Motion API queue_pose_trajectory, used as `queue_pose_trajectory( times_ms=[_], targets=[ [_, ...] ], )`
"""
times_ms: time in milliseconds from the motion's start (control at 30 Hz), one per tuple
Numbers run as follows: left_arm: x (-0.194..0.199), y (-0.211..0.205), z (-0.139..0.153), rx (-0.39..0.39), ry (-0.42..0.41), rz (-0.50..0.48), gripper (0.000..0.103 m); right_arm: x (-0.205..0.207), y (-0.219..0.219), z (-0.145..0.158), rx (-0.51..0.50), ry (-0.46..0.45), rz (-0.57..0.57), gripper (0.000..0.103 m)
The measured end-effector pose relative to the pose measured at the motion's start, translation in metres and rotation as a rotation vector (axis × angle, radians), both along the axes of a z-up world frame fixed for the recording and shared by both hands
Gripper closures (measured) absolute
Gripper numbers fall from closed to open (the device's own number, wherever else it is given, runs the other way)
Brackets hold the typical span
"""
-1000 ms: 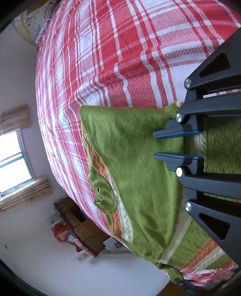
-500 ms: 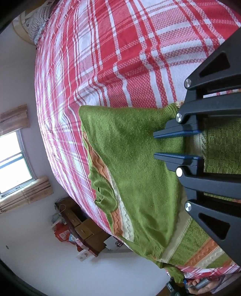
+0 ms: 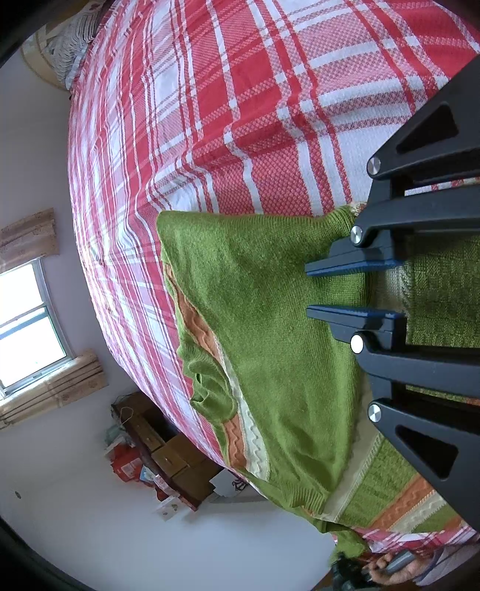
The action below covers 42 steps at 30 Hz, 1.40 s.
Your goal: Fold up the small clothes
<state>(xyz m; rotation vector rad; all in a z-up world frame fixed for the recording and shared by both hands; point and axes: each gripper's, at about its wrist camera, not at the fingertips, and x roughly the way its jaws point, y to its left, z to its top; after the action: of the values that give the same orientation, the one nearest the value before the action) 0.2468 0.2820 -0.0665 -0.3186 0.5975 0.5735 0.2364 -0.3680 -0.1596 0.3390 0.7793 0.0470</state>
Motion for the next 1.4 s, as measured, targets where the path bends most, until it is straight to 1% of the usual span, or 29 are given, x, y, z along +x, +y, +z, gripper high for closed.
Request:
queue_pose_trajectory(
  times_ms=[33, 67, 133, 167, 233, 300, 367, 400, 467, 533, 633, 667, 700, 767, 800, 833, 867, 900, 933, 1033, 1100, 1133, 1167, 1200, 1233, 1267, 1300, 1333, 1400],
  targets=[
    [0.000, -0.018, 0.011, 0.036, -0.024, -0.042, 0.094, 0.000, 0.000, 0.000, -0.001, 0.000, 0.000, 0.087],
    [0.001, -0.046, 0.025, 0.081, -0.053, -0.111, 0.094, 0.000, 0.000, 0.000, -0.001, 0.000, 0.000, 0.087],
    [0.000, -0.095, 0.041, 0.130, -0.095, -0.229, 0.094, 0.000, 0.000, 0.000, -0.002, 0.000, 0.000, 0.087],
    [-0.001, -0.117, 0.046, 0.140, -0.111, -0.284, 0.094, 0.000, 0.000, 0.000, -0.002, 0.000, 0.000, 0.087],
    [-0.004, -0.172, 0.050, 0.135, -0.132, -0.426, 0.094, 0.000, 0.000, 0.000, -0.001, 0.000, 0.000, 0.087],
    [-0.005, -0.223, 0.042, 0.129, -0.122, -0.549, 0.094, 0.000, 0.000, 0.000, 0.001, -0.001, 0.000, 0.087],
    [-0.004, -0.264, 0.028, 0.151, -0.091, -0.626, 0.094, 0.000, 0.000, 0.000, 0.003, -0.001, 0.000, 0.087],
    [-0.006, -0.288, 0.015, 0.167, -0.065, -0.673, 0.094, 0.000, -0.001, 0.000, 0.004, -0.002, 0.001, 0.087],
    [-0.003, -0.313, -0.003, 0.167, -0.021, -0.718, 0.094, -0.001, -0.001, 0.000, 0.009, -0.003, 0.001, 0.087],
    [0.001, -0.332, -0.021, 0.162, 0.039, -0.735, 0.094, -0.001, -0.001, 0.000, 0.013, -0.005, 0.001, 0.087],
    [0.012, -0.338, -0.042, 0.145, 0.118, -0.737, 0.093, -0.002, 0.000, 0.000, 0.014, -0.006, 0.001, 0.087],
    [0.015, -0.335, -0.048, 0.132, 0.156, -0.741, 0.091, -0.002, 0.000, 0.000, 0.013, -0.006, 0.001, 0.087],
    [0.015, -0.333, -0.047, 0.109, 0.171, -0.753, 0.088, -0.002, 0.000, 0.000, 0.013, -0.006, 0.001, 0.087],
    [0.006, -0.331, -0.045, 0.078, 0.182, -0.767, 0.067, -0.001, 0.000, 0.000, 0.014, -0.006, 0.001, 0.087],
    [0.004, -0.323, -0.042, 0.057, 0.199, -0.772, 0.034, -0.001, 0.000, 0.000, 0.015, -0.006, 0.001, 0.087],
    [0.001, -0.317, -0.039, 0.041, 0.197, -0.769, 0.009, -0.001, -0.001, 0.000, 0.017, -0.006, 0.001, 0.087],
    [-0.007, -0.306, -0.035, 0.031, 0.164, -0.753, 0.005, -0.002, -0.001, 0.000, 0.022, -0.006, 0.000, 0.087],
    [-0.018, -0.296, -0.033, 0.036, 0.123, -0.737, 0.006, -0.002, -0.002, 0.000, 0.026, -0.005, -0.001, 0.087],
    [-0.025, -0.288, -0.032, 0.048, 0.100, -0.728, 0.006, -0.002, -0.002, -0.001, 0.029, -0.004, -0.001, 0.087],
    [-0.044, -0.257, -0.031, 0.084, 0.068, -0.661, 0.006, 0.001, -0.003, 0.001, 0.032, 0.019, -0.001, 0.087],
    [-0.050, -0.231, -0.041, 0.096, 0.071, -0.576, 0.005, 0.002, -0.001, 0.009, 0.033, 0.056, -0.030, 0.086],
    [-0.050, -0.222, -0.047, 0.085, 0.080, -0.548, 0.005, 0.000, 0.002, 0.017, 0.069, 0.035, -0.037, 0.082],
    [-0.050, -0.212, -0.054, 0.071, 0.092, -0.518, 0.005, -0.004, 0.009, 0.025, 0.130, -0.010, -0.020, 0.074],
    [-0.050, -0.203, -0.063, 0.052, 0.104, -0.485, 0.005, -0.005, 0.015, 0.030, 0.163, -0.031, -0.003, 0.044],
    [-0.049, -0.195, -0.073, 0.013, 0.120, -0.458, 0.006, -0.005, 0.028, 0.034, 0.193, -0.049, 0.028, 0.016],
    [-0.050, -0.190, -0.078, -0.025, 0.116, -0.454, 0.006, -0.004, 0.042, 0.038, 0.207, -0.061, 0.061, 0.015],
    [-0.053, -0.190, -0.075, -0.028, 0.079, -0.456, 0.005, 0.000, 0.057, 0.040, 0.204, -0.064, 0.098, 0.015],
    [-0.054, -0.193, -0.074, -0.031, 0.069, -0.463, 0.001, 0.006, 0.074, 0.041, 0.191, -0.061, 0.144, 0.015],
    [-0.051, -0.200, -0.077, -0.018, 0.094, -0.463, 0.000, 0.018, 0.103, 0.040, 0.136, -0.047, 0.191, 0.015]
  ],
)
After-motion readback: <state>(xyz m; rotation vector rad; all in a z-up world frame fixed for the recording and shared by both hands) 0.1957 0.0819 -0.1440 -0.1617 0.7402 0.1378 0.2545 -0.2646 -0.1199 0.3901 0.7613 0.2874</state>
